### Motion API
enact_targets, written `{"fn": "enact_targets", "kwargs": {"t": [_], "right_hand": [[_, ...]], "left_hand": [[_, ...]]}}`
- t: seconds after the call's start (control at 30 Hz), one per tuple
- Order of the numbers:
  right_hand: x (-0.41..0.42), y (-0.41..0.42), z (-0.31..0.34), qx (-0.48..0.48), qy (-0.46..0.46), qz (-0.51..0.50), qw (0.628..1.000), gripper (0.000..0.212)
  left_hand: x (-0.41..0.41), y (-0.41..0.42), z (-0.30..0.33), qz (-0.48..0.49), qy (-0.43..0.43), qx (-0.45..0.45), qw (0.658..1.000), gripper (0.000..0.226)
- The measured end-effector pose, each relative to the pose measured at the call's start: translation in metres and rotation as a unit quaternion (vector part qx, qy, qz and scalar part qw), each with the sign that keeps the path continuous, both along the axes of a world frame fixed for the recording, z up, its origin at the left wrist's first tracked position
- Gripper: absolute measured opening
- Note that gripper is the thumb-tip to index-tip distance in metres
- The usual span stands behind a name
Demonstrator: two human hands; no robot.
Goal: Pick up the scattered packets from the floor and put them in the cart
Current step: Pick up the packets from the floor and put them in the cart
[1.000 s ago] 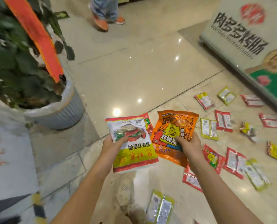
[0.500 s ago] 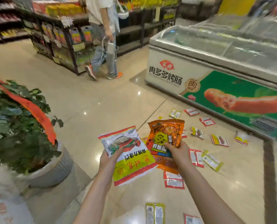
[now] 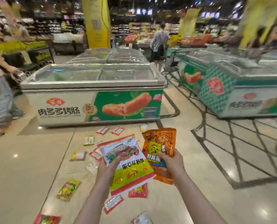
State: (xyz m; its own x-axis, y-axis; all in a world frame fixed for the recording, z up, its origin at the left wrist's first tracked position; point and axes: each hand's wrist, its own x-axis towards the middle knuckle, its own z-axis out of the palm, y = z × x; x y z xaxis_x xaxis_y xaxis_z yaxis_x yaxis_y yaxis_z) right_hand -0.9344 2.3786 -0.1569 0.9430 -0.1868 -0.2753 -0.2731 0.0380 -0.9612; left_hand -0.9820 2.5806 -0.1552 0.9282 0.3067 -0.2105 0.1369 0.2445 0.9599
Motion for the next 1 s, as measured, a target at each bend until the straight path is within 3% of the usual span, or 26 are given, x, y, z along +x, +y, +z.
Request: {"fn": "enact_targets", "kwargs": {"t": [0.2, 0.43, 0.67, 1.0], "right_hand": [[0.001, -0.202, 0.025, 0.006, -0.037, -0.147, 0.988, 0.029], [-0.023, -0.447, 0.049, -0.029, -0.057, -0.324, 0.944, 0.030], [-0.065, -0.624, 0.054, -0.045, -0.072, -0.479, 0.874, 0.026], [-0.081, -0.855, 0.067, -0.065, -0.101, -0.644, 0.755, 0.025]], "left_hand": [[0.065, -0.204, 0.016, -0.124, -0.029, -0.026, 0.992, 0.025], [0.120, -0.446, 0.032, -0.284, -0.025, -0.044, 0.957, 0.026], [0.142, -0.664, 0.039, -0.434, -0.053, -0.033, 0.899, 0.020], [0.181, -0.972, 0.054, -0.593, -0.049, -0.060, 0.802, 0.034]]}}
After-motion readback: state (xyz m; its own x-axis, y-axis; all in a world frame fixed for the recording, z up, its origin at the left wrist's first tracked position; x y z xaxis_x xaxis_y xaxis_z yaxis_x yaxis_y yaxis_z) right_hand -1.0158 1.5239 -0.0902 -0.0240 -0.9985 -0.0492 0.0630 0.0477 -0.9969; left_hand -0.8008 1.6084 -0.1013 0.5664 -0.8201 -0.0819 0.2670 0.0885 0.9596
